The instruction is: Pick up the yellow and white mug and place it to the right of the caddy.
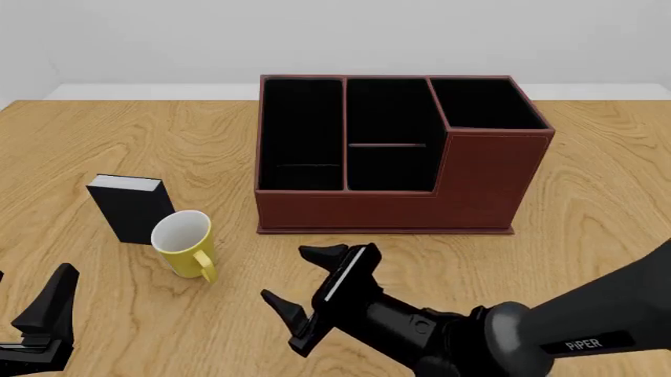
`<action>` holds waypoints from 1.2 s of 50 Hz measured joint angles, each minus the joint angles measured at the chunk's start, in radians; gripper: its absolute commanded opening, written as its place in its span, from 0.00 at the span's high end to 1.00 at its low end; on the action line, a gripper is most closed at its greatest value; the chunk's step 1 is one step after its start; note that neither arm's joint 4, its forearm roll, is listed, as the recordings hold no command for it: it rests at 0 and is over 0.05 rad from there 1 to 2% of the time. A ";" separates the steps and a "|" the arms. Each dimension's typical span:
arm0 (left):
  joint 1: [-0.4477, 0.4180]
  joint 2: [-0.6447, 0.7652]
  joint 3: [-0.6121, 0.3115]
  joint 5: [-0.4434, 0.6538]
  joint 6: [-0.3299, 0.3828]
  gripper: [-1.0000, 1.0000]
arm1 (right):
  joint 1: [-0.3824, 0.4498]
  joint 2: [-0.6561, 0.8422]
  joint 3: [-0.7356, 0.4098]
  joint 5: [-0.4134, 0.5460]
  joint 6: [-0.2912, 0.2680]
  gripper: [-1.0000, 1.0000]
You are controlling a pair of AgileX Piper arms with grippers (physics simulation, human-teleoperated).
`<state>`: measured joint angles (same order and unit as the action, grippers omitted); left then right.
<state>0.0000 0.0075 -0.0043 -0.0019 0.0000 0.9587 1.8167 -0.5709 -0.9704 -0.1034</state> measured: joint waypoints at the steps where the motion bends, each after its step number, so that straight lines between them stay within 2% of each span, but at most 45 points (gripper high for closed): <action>1: 0.000 0.000 0.000 0.000 0.000 0.00 | 0.001 0.002 -0.003 0.001 -0.001 0.00; 30: 0.000 0.000 0.000 0.000 0.000 0.00 | 0.015 0.069 -0.070 0.016 -0.023 0.00; 60: 0.000 0.000 0.000 0.000 0.000 0.00 | 0.034 0.144 -0.166 0.048 -0.016 0.00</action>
<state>0.0000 0.0075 -0.0043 -0.0019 0.0000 0.9932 1.9609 -0.7371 -0.9222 -0.1195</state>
